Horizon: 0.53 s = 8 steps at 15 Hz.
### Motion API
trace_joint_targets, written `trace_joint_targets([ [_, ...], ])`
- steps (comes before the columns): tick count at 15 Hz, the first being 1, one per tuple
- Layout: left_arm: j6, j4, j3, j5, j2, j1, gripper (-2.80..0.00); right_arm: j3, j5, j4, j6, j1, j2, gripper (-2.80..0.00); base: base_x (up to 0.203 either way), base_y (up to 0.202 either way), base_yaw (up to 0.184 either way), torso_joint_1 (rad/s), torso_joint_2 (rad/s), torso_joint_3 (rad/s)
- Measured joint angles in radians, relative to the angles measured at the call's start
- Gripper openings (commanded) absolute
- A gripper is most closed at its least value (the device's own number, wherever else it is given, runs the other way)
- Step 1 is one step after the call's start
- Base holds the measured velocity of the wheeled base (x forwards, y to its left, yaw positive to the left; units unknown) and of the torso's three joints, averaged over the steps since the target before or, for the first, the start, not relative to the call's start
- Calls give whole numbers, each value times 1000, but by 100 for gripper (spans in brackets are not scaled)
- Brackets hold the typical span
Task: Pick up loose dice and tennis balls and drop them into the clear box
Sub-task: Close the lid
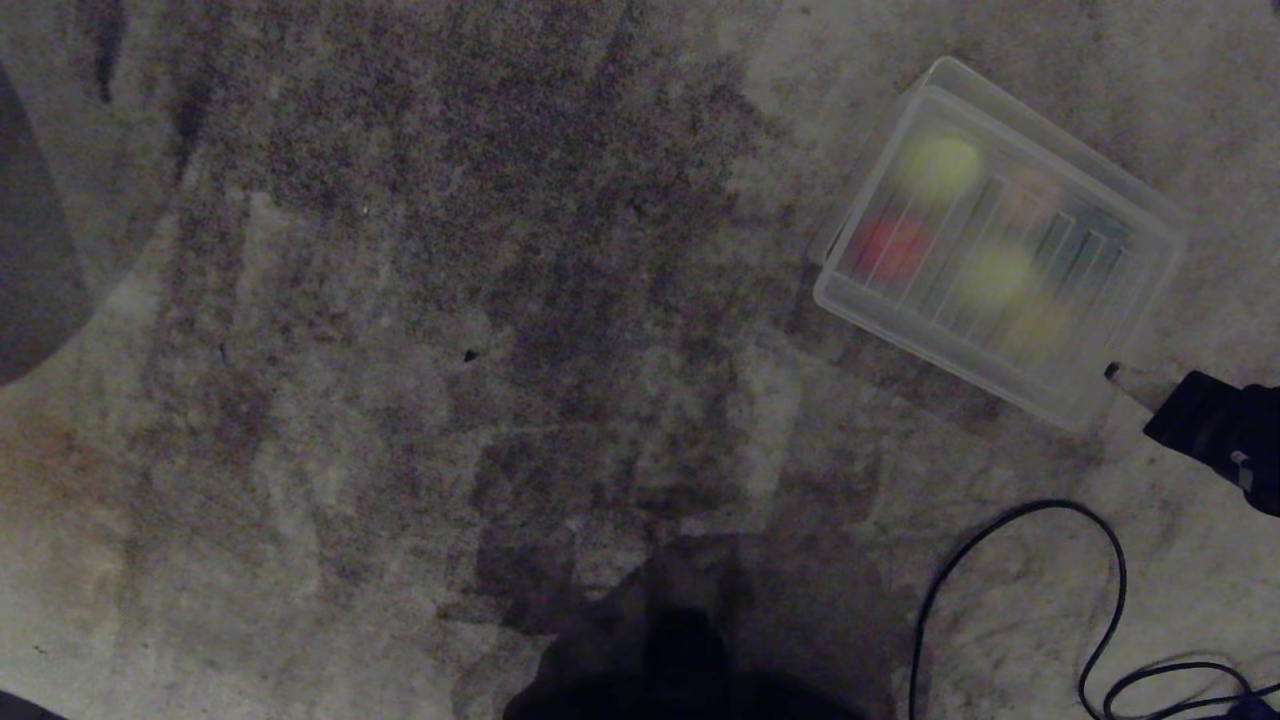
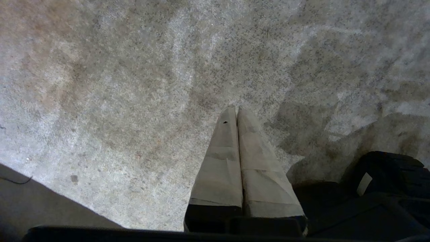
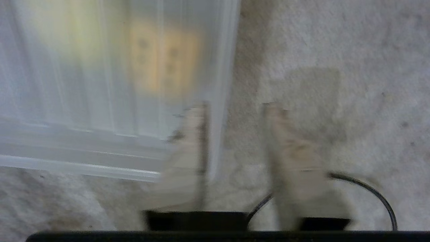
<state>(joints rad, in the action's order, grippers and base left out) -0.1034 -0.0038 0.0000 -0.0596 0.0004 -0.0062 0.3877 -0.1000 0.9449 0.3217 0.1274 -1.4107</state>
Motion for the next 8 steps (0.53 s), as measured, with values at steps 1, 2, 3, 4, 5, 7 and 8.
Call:
trace_joint_targets([
  [1, -1, 0, 0, 0, 0, 0, -280, -2, -7, 1, 0, 0, -1, 0, 0, 0, 0, 0, 0, 0],
  [2, 0, 0, 0, 0, 0, 0, -280, -4, -16, 0, 0, 0, -2, 0, 0, 0, 0, 0, 0, 0],
  [3, 0, 0, 0, 0, 0, 0, -280, -4, -21, 0, 0, 0, 0, 0, 0, 0, 0, 0, 0, 0],
  [4, 0, 0, 0, 0, 0, 0, -280, -5, -24, 0, 1, 0, 7, 0, 0, 0, 0, 0, 0, 0],
  [5, -1, 0, 0, 0, 0, 0, -280, -6, -32, -1, 10, 0, 19, 0, 0, 0, 0, 0, 0, 0],
  [7, 0, 0, 0, 0, 0, 0, -280, -33, -66, -7, 44, -1, 57, 0, 0, 0, 0, 0, 0, 0],
  [8, 0, 0, 0, 0, 0, 0, -280, -53, -91, -12, 76, -3, 84, -280, 0, 0, 0, 0, 0, 0],
])
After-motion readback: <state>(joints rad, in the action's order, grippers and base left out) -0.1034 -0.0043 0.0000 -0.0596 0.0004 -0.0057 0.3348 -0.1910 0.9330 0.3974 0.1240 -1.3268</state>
